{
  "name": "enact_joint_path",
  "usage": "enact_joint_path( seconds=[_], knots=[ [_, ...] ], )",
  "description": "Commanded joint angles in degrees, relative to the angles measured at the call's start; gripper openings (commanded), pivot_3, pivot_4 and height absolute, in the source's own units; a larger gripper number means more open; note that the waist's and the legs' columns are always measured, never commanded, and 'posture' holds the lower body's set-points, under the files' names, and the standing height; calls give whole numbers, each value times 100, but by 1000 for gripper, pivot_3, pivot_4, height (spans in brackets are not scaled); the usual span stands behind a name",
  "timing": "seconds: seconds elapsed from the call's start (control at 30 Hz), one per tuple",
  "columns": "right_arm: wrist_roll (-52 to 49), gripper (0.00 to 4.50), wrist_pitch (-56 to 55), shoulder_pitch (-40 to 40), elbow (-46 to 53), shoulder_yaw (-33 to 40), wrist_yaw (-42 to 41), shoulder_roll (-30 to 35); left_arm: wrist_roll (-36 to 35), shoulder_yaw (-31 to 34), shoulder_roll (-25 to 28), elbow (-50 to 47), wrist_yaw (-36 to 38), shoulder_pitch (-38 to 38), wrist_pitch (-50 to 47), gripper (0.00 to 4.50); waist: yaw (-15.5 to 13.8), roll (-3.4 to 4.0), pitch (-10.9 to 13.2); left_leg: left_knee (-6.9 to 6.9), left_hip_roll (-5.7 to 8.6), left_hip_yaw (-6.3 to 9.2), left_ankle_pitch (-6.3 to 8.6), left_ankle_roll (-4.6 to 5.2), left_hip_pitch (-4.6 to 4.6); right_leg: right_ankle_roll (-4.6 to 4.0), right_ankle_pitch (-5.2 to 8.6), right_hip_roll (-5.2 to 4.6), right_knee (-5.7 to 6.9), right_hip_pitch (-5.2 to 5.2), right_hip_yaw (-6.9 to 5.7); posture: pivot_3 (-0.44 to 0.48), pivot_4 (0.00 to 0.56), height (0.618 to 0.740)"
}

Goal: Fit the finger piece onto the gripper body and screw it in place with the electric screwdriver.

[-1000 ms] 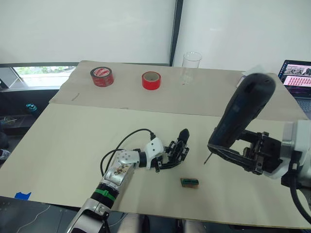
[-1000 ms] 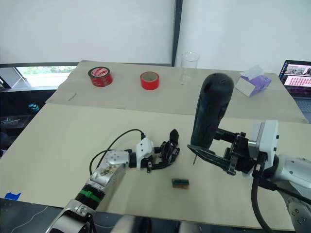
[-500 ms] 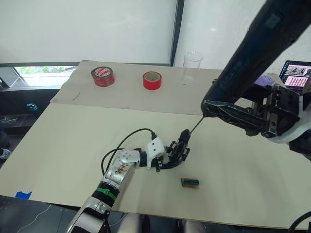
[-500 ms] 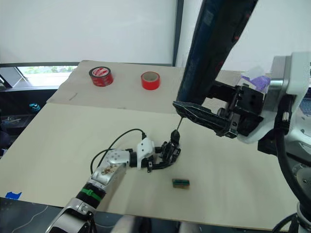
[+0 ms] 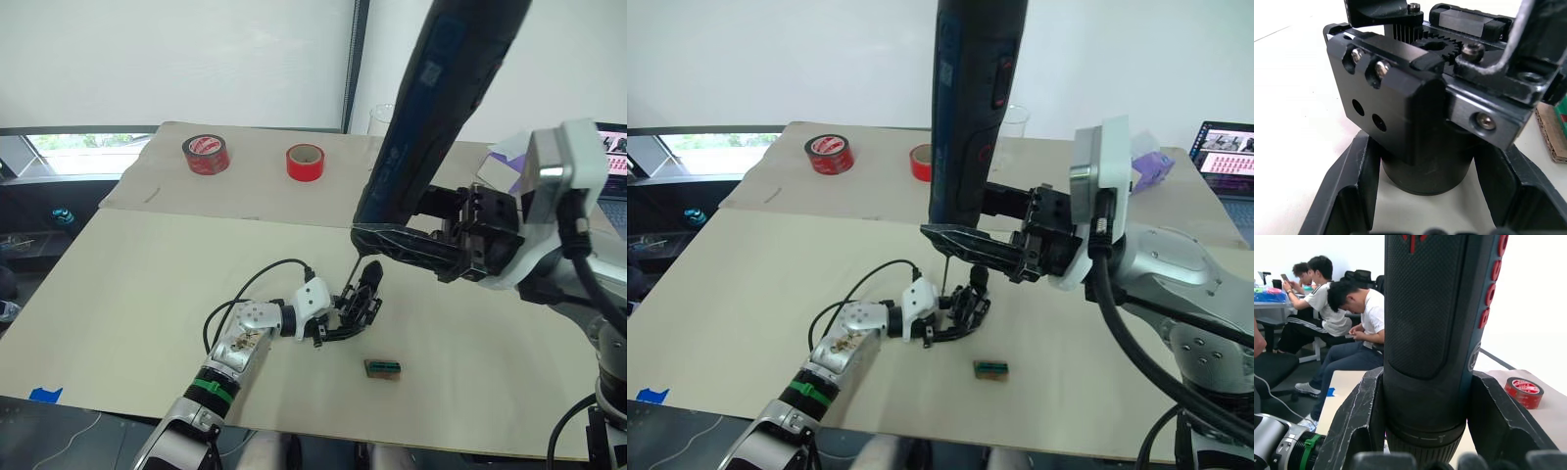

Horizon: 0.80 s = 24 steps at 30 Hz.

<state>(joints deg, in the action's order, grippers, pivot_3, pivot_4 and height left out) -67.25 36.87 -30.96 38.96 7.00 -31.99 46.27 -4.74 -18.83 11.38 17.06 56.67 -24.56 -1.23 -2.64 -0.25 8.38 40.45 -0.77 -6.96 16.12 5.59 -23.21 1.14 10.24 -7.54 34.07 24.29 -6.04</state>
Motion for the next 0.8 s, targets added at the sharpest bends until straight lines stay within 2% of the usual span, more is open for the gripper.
enact_joint_path(
  seconds=[0.03,0.47,0.8],
  knots=[
    [222,1920,-195,-85,61,59,-111,-114,55,-132,-12,66,-18,125,-133,2275,1,0,0,0,0,0,0,0,-2,0,0,0,0,2,0,0,150,740],
    [941,1920,-238,214,-15,-119,-487,-591,50,-155,47,7,2,133,-201,2275,16,0,0,0,0,0,0,-1,-2,0,0,0,1,2,-4,0,150,740],
    [1261,1920,-269,482,-17,-61,-780,-709,36,-184,53,-24,30,156,-241,2275,17,0,0,0,0,1,0,-1,-2,0,0,0,0,3,-5,0,150,740]
  ],
)
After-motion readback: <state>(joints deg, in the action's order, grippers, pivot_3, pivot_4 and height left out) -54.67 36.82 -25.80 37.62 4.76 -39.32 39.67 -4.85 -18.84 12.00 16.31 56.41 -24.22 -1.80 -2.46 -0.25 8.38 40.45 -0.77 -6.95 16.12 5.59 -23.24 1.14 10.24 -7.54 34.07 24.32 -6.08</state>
